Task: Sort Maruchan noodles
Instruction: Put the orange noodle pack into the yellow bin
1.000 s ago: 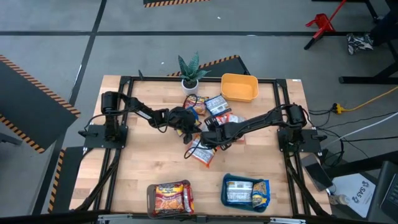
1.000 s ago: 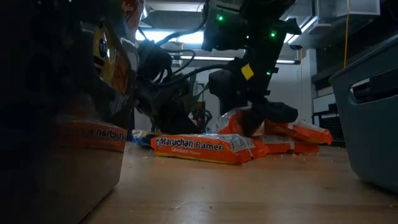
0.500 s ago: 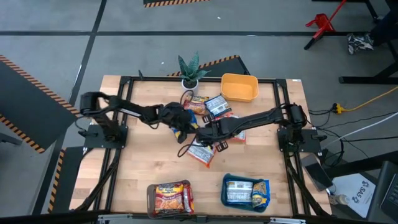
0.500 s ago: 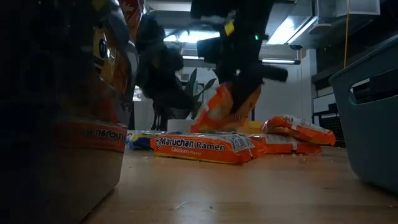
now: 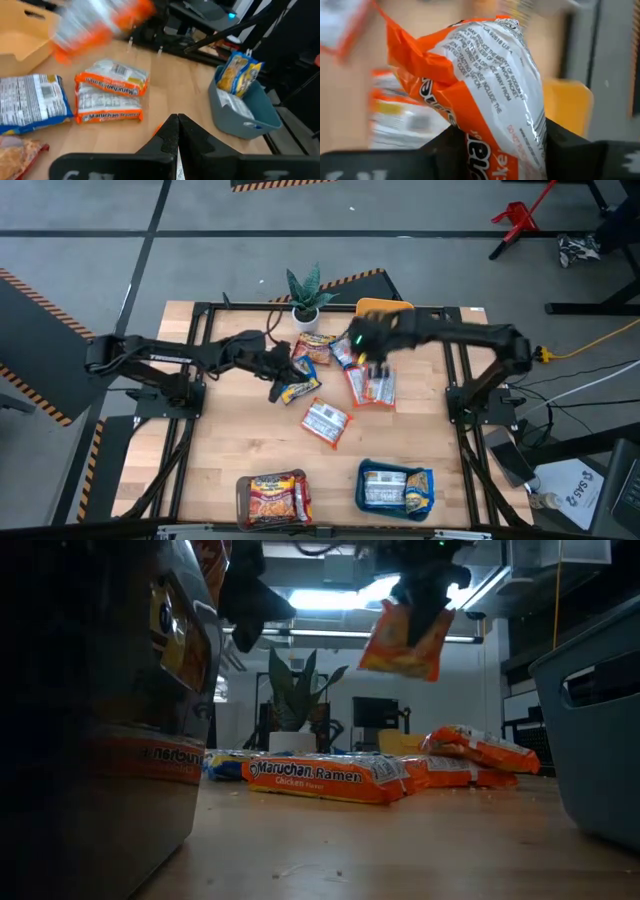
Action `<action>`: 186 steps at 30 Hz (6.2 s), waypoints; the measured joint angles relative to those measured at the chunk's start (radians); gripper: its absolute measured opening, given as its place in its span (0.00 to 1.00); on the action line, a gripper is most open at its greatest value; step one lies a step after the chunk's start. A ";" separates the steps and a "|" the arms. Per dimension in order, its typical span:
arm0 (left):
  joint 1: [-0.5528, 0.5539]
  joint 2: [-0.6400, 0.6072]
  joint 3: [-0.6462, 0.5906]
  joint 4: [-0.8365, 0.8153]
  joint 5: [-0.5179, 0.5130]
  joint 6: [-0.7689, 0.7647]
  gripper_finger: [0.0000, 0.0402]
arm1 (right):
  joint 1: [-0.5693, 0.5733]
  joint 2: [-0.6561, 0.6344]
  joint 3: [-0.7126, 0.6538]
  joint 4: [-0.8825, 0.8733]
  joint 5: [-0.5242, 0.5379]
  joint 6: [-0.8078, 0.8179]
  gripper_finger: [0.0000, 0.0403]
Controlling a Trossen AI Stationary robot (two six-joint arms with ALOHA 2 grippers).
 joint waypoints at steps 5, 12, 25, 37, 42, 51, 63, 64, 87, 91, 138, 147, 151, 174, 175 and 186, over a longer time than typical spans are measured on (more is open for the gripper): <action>0.000 -0.024 0.000 -0.017 0.000 0.001 0.00 | -0.206 -0.083 0.000 0.002 -0.051 -0.010 0.30; 0.000 -0.025 0.000 -0.051 -0.002 0.003 0.00 | -0.473 -0.053 -0.001 0.029 -0.271 0.060 0.30; 0.000 -0.025 0.000 -0.056 0.005 0.003 0.00 | -0.622 -0.028 -0.001 0.146 -0.412 0.263 0.31; 0.000 -0.025 0.000 -0.056 0.012 0.003 0.00 | -0.629 0.004 -0.142 0.419 -0.418 0.708 0.31; 0.000 -0.025 0.000 -0.056 0.050 0.003 0.00 | -0.617 -0.029 -0.253 0.582 -0.375 0.802 0.31; -0.020 -0.025 0.000 -0.056 0.060 0.003 0.00 | -0.615 -0.142 -0.514 0.985 -0.376 0.986 0.31; -0.025 -0.025 0.000 -0.056 0.049 0.023 0.00 | -0.523 -0.265 -0.814 1.303 -0.032 1.188 0.31; -0.025 -0.025 0.000 -0.055 0.049 0.023 0.00 | -0.510 -0.264 -0.826 1.321 0.006 1.199 0.31; -0.025 -0.025 0.000 -0.056 0.048 0.023 0.00 | -0.596 -0.263 -0.445 0.445 -0.072 0.940 0.31; -0.025 -0.025 0.000 -0.056 0.048 0.027 0.00 | -0.675 -0.263 -0.429 0.379 -0.154 0.927 0.31; -0.025 -0.025 0.000 -0.074 0.025 0.056 0.00 | -0.777 -0.164 -0.564 0.504 -0.252 0.921 0.53; -0.025 -0.025 0.000 -0.075 0.025 0.056 0.00 | -0.776 -0.164 -0.564 0.532 -0.226 0.902 0.49; -0.025 -0.025 0.000 -0.091 0.024 0.056 0.00 | -0.776 -0.164 -0.540 0.616 -0.376 0.788 0.47; -0.025 -0.025 0.000 -0.101 0.014 0.064 0.00 | -0.454 -0.161 -0.487 0.410 -0.086 0.536 0.47; -0.025 -0.025 0.000 -0.100 0.007 0.064 0.00 | -0.443 -0.154 -0.486 0.415 -0.085 0.536 0.47; -0.025 -0.025 0.000 -0.100 -0.005 0.056 0.00 | -0.362 -0.071 -0.487 0.415 0.019 0.464 0.60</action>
